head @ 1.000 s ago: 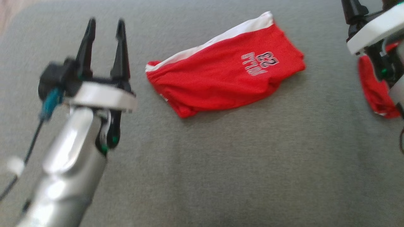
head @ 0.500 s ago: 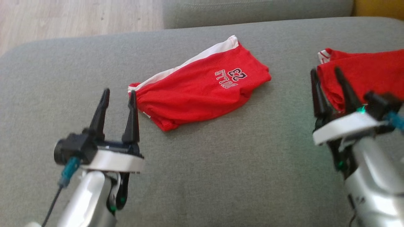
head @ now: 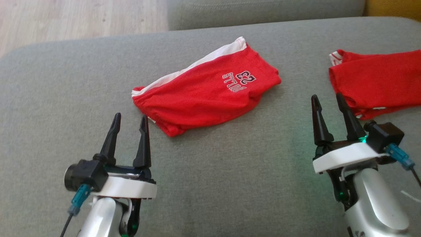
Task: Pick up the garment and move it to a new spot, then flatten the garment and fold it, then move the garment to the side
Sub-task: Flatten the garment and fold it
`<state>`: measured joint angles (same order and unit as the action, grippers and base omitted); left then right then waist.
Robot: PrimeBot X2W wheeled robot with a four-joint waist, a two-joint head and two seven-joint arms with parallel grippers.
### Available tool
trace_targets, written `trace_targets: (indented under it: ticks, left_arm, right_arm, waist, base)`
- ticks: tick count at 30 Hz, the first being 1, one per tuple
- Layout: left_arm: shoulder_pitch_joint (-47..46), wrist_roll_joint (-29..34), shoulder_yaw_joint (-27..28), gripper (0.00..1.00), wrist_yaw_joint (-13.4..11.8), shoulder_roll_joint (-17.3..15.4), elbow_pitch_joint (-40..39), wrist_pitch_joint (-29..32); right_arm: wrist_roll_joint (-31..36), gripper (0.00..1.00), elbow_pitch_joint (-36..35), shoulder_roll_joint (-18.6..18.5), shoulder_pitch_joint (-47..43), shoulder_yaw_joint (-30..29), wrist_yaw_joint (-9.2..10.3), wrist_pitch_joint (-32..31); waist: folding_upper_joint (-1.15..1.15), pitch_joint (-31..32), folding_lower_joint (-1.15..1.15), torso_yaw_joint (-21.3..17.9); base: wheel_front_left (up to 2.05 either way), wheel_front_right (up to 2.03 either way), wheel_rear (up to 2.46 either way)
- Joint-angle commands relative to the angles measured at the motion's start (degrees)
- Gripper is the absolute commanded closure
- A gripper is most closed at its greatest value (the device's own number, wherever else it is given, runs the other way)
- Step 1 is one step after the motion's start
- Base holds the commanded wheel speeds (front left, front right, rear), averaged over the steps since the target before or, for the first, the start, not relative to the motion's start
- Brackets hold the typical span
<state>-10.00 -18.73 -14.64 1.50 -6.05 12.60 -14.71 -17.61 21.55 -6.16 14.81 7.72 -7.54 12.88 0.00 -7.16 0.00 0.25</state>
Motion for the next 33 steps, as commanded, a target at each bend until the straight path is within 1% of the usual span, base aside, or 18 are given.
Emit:
trace_targets:
  ticks: [1,8,13,22,27,33]
  left_arm:
    - [-1.9,0.8,2.5,0.0,0.5,0.1,-1.8,-0.3]
    - [-3.1,2.4,3.3,0.0,2.3,1.7,-0.9,-0.3]
    - [-4.0,2.4,3.5,0.0,3.2,2.5,-0.3,-0.3]
    - [-6.0,2.3,2.5,0.0,4.0,3.1,0.1,-0.3]
    - [-6.3,1.0,1.3,0.0,3.9,3.1,0.2,-0.3]
    - [-7.0,-0.5,-0.5,0.0,3.1,3.2,-0.1,-0.3]
  right_arm:
    - [0.8,0.0,-2.5,0.4,1.3,0.5,0.05,-0.4]
    - [2.1,0.0,-1.8,2.3,3.3,-0.3,0.05,-4.1]
    - [3.5,0.0,1.6,2.9,7.3,-1.6,0.05,-5.3]
    - [3.5,0.0,12.9,3.2,15.9,-10.1,0.05,-9.4]
    - [5.8,0.0,21.2,3.3,20.5,-15.1,0.05,-11.7]
    - [8.3,0.0,29.4,3.3,25.5,-17.4,0.05,-13.2]
  waist:
    - [0.0,-0.9,0.0,0.8]
    - [0.0,-4.0,0.0,4.2]
    - [0.0,-5.8,0.0,7.1]
    - [0.0,-8.9,0.0,12.5]
    - [0.0,-10.2,0.0,14.3]
    - [0.0,-11.4,0.0,15.7]
  base:
    - [0.0,0.0,0.0]
    - [0.0,0.0,0.0]
    - [0.0,0.0,0.0]
    - [0.0,0.0,0.0]
    - [0.0,0.0,0.0]
    - [0.0,0.0,0.0]
